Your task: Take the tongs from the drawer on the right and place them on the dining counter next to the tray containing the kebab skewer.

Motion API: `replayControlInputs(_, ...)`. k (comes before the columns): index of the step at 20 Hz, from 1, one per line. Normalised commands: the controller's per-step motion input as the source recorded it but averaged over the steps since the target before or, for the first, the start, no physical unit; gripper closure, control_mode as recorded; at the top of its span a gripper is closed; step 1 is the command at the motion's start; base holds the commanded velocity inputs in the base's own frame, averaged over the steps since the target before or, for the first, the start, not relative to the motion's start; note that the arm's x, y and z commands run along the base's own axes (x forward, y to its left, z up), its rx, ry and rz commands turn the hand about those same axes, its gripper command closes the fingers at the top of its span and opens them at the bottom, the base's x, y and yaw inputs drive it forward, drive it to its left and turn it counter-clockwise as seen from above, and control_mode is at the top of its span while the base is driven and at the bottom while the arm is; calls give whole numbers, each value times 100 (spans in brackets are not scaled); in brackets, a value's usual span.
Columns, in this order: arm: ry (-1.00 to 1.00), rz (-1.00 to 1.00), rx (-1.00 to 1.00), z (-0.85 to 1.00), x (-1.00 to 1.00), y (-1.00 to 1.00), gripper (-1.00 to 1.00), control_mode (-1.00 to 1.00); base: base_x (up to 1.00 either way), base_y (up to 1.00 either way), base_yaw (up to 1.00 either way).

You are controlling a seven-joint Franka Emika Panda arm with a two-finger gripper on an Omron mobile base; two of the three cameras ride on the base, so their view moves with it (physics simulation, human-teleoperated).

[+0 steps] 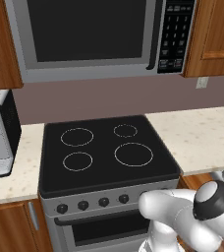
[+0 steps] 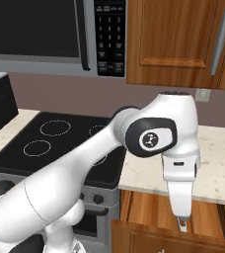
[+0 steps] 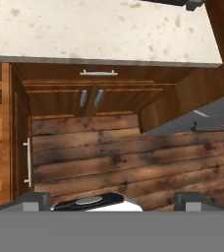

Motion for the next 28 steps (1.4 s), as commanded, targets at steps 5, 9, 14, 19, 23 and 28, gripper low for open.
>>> replayControlInputs(5, -25, -2, 7, -51, 4, 17, -100, -100, 0, 0, 0)
replayControlInputs(9, -16, -3, 16, -51, 13, 17, -100, -100, 0, 0, 0)
replayControlInputs(14, -7, -5, 6, -36, 22, 13, -100, -100, 0, 0, 0)
replayControlInputs(19, 0, 0, -1, -34, 20, 25, -100, -100, 0, 0, 0)
replayControlInputs(23, 0, 0, 0, -47, 12, 20, -100, -100, 0, 0, 0)
replayControlInputs(28, 0, 0, 0, -48, 1, 10, -100, -100, 0, 0, 0)
